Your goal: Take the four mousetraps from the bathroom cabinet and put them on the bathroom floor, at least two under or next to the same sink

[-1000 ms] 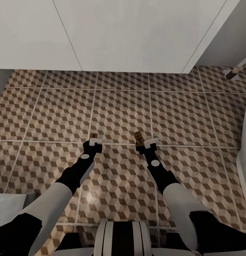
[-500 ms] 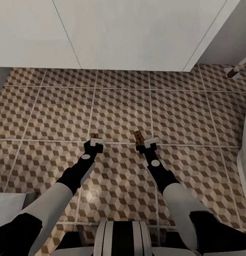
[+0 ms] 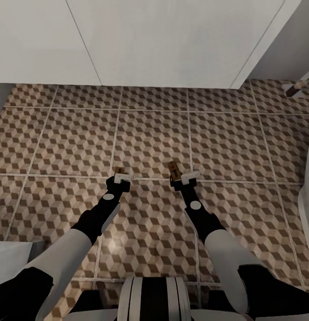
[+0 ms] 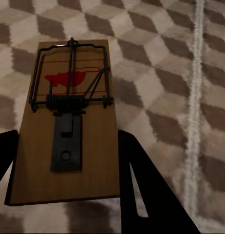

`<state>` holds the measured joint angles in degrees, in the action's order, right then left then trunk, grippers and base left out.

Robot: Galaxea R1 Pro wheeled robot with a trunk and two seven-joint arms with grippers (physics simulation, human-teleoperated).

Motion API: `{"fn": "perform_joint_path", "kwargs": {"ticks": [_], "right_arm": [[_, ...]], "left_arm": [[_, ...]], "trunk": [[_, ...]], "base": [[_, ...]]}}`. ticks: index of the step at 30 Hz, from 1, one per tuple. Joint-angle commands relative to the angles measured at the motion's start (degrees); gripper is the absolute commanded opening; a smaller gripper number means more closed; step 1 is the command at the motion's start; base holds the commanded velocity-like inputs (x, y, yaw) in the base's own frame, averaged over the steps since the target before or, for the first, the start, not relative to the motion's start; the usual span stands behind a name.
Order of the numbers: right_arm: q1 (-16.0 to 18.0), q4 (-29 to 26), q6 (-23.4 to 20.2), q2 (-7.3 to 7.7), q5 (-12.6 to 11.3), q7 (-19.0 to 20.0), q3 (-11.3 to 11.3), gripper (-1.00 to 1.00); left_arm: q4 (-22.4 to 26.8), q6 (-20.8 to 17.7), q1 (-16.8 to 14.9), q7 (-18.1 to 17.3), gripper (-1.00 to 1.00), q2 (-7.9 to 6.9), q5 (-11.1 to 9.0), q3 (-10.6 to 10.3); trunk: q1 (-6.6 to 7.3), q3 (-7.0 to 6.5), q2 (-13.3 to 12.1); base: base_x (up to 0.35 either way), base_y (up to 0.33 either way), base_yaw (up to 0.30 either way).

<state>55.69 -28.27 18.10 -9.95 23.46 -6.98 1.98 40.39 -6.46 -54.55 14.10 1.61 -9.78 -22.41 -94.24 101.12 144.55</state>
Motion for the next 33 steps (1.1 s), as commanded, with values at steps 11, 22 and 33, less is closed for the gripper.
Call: {"fn": "perform_joint_path", "kwargs": {"ticks": [11, 22, 33], "right_arm": [[0.03, 0.23, 0.35, -0.05, 0.44, -0.15, 0.22, -1.00], [0.03, 0.23, 0.35, -0.05, 0.44, -0.14, 0.22, -1.00], [0.03, -0.49, 0.52, -0.05, 0.58, -0.11, 0.30, -1.00]], "left_arm": [[0.13, -0.22, -0.03, 0.57, -1.00, -0.08, -0.57, -1.20], [0.13, -0.22, -0.03, 0.57, -1.00, -0.06, -0.56, -1.23], [3.28, -0.22, -0.03, 0.94, -1.00, -0.23, -0.52, -3.99]], "trunk": [[-0.27, 3.03, 0.16], [-0.48, 3.88, 0.27], [-0.48, 3.88, 0.27]], "base": [[0.000, 0.000, 0.051], [0.000, 0.000, 0.091], [0.000, 0.000, 0.006]]}}
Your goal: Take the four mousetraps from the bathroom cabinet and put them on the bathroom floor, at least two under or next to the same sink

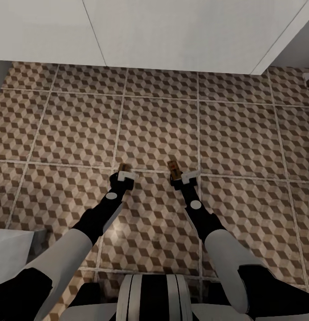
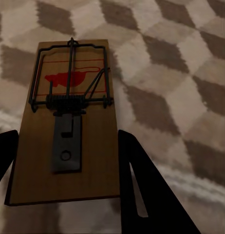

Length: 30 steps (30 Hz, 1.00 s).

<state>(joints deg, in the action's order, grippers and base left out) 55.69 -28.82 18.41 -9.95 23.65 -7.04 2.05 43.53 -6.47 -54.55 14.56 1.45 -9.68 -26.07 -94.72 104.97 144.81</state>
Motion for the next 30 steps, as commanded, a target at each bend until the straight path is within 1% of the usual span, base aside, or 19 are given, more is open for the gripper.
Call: {"fn": "perform_joint_path", "kwargs": {"ticks": [1, 5, 8, 12, 17, 19, 21, 22, 23, 24, 26, 30], "right_arm": [[0.03, -0.09, 0.23, -0.05, 0.40, -0.06, 0.23, -1.00], [0.03, -0.55, 0.24, -0.05, 0.42, -0.07, 0.28, -1.00], [0.03, -0.88, 0.19, -0.05, 0.43, -0.16, 0.25, -1.00], [0.03, -1.27, -0.12, 0.11, 0.43, -0.31, 0.29, -1.00], [0.03, -2.14, -0.59, 0.53, 0.51, -0.60, 0.47, -1.00], [0.03, -2.88, -1.62, 0.68, 0.51, -0.77, 0.48, -1.00], [0.03, -4.24, -4.65, 0.81, 0.51, -0.80, 0.49, -1.00], [0.03, -4.58, -5.59, 0.83, 0.51, -0.78, 0.49, -1.00], [0.03, -5.22, -7.40, 0.85, 0.51, -0.75, 0.50, -1.00], [0.03, -5.49, -8.20, 0.86, 0.51, -0.74, 0.50, -1.00], [0.03, -6.42, -10.31, 0.88, 0.51, -0.71, 0.50, -1.00], [0.03, -7.13, -11.64, 0.89, 0.52, -0.70, 0.46, -1.00]], "left_arm": [[1.29, -0.21, 0.00, 0.51, -1.00, -0.15, -0.61, -0.73], [4.80, -0.21, 0.09, 0.49, -1.00, -0.33, -0.61, -1.38], [6.07, -0.21, 0.13, 0.48, -1.00, -0.35, -0.61, -1.48], [6.70, -0.28, 0.14, 0.47, -1.00, -0.32, -0.59, -1.48], [7.07, -1.20, 0.14, 0.43, -1.00, 0.01, -0.60, -0.89], [7.56, -2.30, 0.14, 0.41, -1.00, 0.12, -0.64, -0.78], [8.59, -5.54, 0.11, 0.34, -1.00, 0.18, -0.67, -0.70], [8.92, -6.54, 0.10, 0.32, -1.00, 0.19, -0.67, -0.67], [9.63, -8.65, 0.09, 0.28, -1.00, 0.23, -0.68, -0.63], [9.98, -9.66, 0.08, 0.26, -1.00, 0.25, -0.68, -0.62], [11.14, -13.01, -0.01, 0.28, -1.00, 0.39, -0.71, -0.58], [11.76, -15.12, -0.24, 0.32, -1.00, 0.66, -0.76, -0.50]], "trunk": [[0.00, 0.03, 0.01], [0.00, 0.03, 0.01], [0.00, 0.03, 0.01], [0.00, 0.03, 0.01], [0.00, 0.03, 0.01], [0.00, 0.03, 0.01], [0.00, 0.03, 0.01], [0.00, 0.03, 0.01], [0.00, 0.03, 0.01], [0.00, 0.03, 0.01], [0.00, 0.03, 0.01], [0.00, 0.03, 0.01]], "base": [[0.000, 0.000, 0.000], [0.000, 0.000, 0.000], [0.000, 0.000, 0.000], [0.000, 0.000, 0.000], [0.000, 0.000, 0.000], [0.000, 0.000, 0.000], [0.000, 0.000, 0.000], [0.000, 0.000, 0.000], [0.000, 0.000, 0.000], [0.000, 0.000, 0.000], [0.000, 0.000, 0.000], [0.000, 0.000, 0.000]]}}
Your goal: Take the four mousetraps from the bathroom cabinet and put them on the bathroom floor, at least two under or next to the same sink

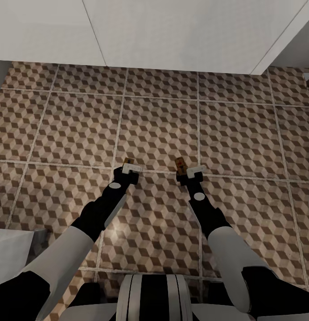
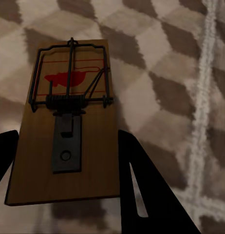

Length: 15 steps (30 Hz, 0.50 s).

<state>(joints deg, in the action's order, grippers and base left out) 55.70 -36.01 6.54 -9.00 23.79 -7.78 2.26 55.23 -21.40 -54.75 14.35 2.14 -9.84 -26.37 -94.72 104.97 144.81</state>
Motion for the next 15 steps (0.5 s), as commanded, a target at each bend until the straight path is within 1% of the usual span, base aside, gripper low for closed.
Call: {"fn": "perform_joint_path", "kwargs": {"ticks": [1, 2, 4, 6, 7, 8, 12, 15], "right_arm": [[0.03, -0.04, 0.03, -0.06, 0.38, 0.04, 0.25, -1.00], [0.04, -0.07, -0.09, -0.06, 0.40, 0.04, 0.26, -1.00], [0.03, -0.15, -1.03, -0.06, 0.41, 0.04, 0.25, -1.00], [0.06, -0.24, -2.24, 0.08, 0.41, 0.04, 0.25, -1.00], [0.09, -0.26, -2.79, 0.32, 0.40, 0.04, 0.25, -1.00], [0.10, -0.27, -3.03, 0.44, 0.41, 0.04, 0.25, -1.00], [0.21, -0.29, -3.79, 0.67, 0.43, 0.04, 0.21, -1.00], [0.44, -0.29, -5.44, 0.72, 0.40, 0.04, 0.20, -1.00]], "left_arm": [[0.13, -0.49, -0.09, 0.55, -1.00, 0.03, -0.61, 0.01], [0.15, -0.61, -0.11, 0.56, -1.00, 0.05, -0.61, 0.18], [0.09, -1.77, -0.22, 0.56, -1.00, 0.39, -0.61, 1.35], [0.02, -4.60, -0.33, 0.48, -1.00, 0.87, -0.62, 3.45], [-0.02, -6.63, -0.58, 0.45, -1.00, 1.12, -0.62, 4.79], [-0.17, -7.47, -0.93, 0.44, -1.00, 1.29, -0.62, 5.31], [-2.54, -8.69, -2.88, 0.42, -1.00, 1.67, -0.62, 6.07], [-4.90, -9.03, -4.88, 0.46, -1.00, 1.88, -0.62, 6.24]], "trunk": [[0.01, 0.03, 0.01], [0.01, 0.03, 0.01], [0.01, 0.03, 0.01], [0.01, 0.03, 0.01], [0.01, 0.03, 0.01], [0.01, 0.03, 0.01], [0.01, 0.03, 0.01], [0.01, 0.03, 0.01]], "base": [[0.000, 0.000, 0.000], [0.000, 0.000, 0.000], [0.000, 0.000, 0.000], [0.000, 0.000, 0.000], [0.000, 0.000, 0.000], [0.000, 0.000, 0.000], [0.000, 0.000, 0.000], [0.000, 0.000, 0.000]]}}
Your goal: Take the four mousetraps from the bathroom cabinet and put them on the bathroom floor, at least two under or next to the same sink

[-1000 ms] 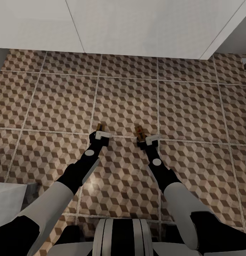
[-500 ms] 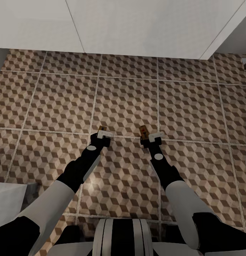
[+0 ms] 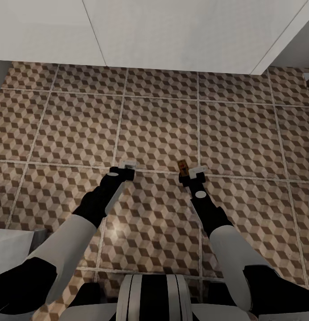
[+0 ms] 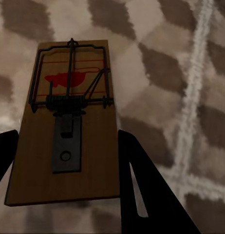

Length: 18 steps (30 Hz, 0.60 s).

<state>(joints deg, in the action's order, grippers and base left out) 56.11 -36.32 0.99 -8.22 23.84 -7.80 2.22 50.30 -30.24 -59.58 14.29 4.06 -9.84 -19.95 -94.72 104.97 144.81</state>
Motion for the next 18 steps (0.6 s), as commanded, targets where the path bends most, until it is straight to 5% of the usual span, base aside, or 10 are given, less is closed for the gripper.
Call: {"fn": "perform_joint_path", "kwargs": {"ticks": [1, 18], "right_arm": [[0.18, 0.06, -0.67, -0.05, 0.35, 0.10, 0.24, -1.00], [8.56, 0.22, -9.18, -0.04, 0.16, 0.28, 0.22, -1.00]], "left_arm": [[-0.79, -0.24, -0.80, 0.55, -1.00, 0.14, -0.62, -0.15], [-13.51, -2.92, -16.89, 0.83, -1.00, 0.60, -0.62, 0.05]], "trunk": [[0.01, 0.03, 0.01], [0.01, 0.03, 0.01]], "base": [[0.000, 0.000, 0.000], [0.000, 0.000, 0.000]]}}
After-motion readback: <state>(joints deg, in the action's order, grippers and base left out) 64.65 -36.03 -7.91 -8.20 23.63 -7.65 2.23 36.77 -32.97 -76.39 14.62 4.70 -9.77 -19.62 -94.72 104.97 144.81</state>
